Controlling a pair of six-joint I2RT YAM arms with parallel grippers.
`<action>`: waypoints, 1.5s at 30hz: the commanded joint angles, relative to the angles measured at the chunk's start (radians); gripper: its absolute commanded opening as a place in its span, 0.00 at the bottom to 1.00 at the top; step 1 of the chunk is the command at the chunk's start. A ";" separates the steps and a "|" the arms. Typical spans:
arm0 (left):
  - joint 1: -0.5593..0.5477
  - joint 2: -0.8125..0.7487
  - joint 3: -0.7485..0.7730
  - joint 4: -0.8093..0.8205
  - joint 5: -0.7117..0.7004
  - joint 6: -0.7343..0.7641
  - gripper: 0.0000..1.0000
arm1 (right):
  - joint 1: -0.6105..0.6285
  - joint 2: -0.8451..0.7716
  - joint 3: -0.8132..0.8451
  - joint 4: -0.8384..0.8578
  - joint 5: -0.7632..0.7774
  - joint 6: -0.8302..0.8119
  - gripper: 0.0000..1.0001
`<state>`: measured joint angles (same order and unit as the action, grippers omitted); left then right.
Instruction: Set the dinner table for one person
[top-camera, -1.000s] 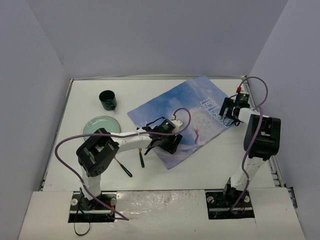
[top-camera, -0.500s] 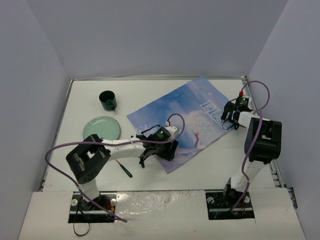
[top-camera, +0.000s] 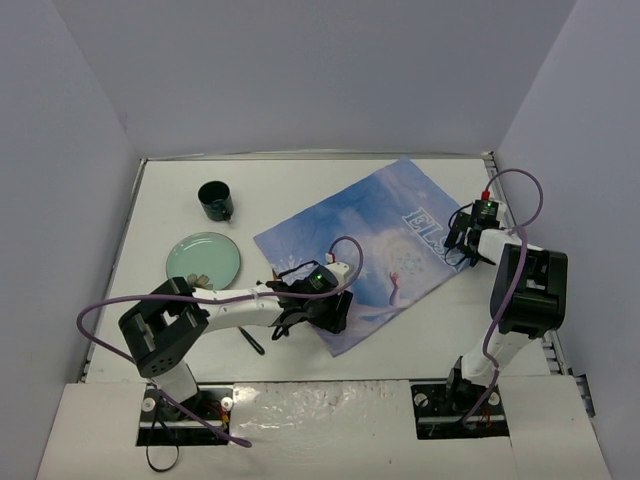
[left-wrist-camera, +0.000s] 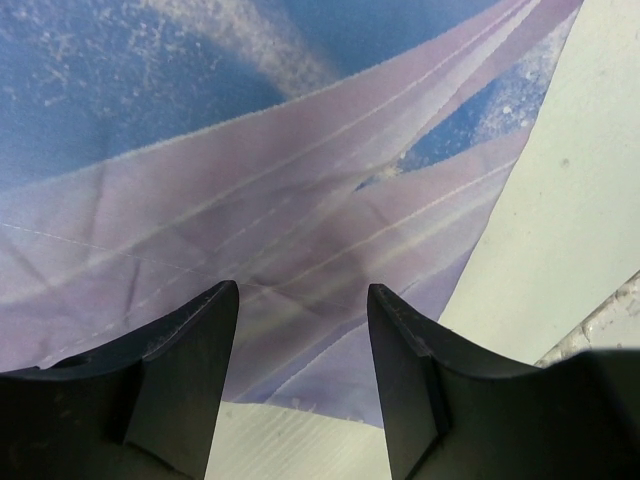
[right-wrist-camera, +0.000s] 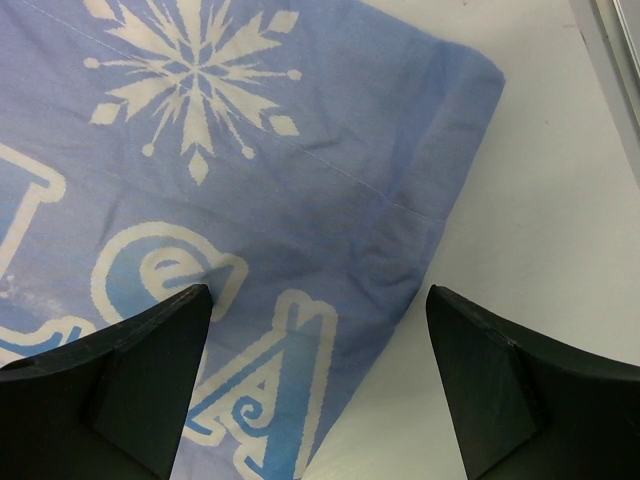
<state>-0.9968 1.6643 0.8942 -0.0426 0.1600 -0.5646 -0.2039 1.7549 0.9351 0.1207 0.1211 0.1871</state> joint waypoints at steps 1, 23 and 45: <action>-0.016 0.031 -0.067 -0.244 0.027 -0.044 0.51 | -0.006 -0.073 -0.005 -0.039 0.036 0.009 0.85; 0.047 -0.125 0.312 -0.501 -0.124 0.129 0.74 | -0.004 -0.216 0.162 -0.028 -0.177 0.037 0.86; 0.392 0.188 0.322 -0.161 0.022 0.108 0.70 | -0.176 0.064 0.047 0.281 -0.419 0.064 0.83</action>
<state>-0.6305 1.8544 1.2049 -0.2618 0.1538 -0.4244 -0.3530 1.8160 0.9925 0.2845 -0.2613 0.2401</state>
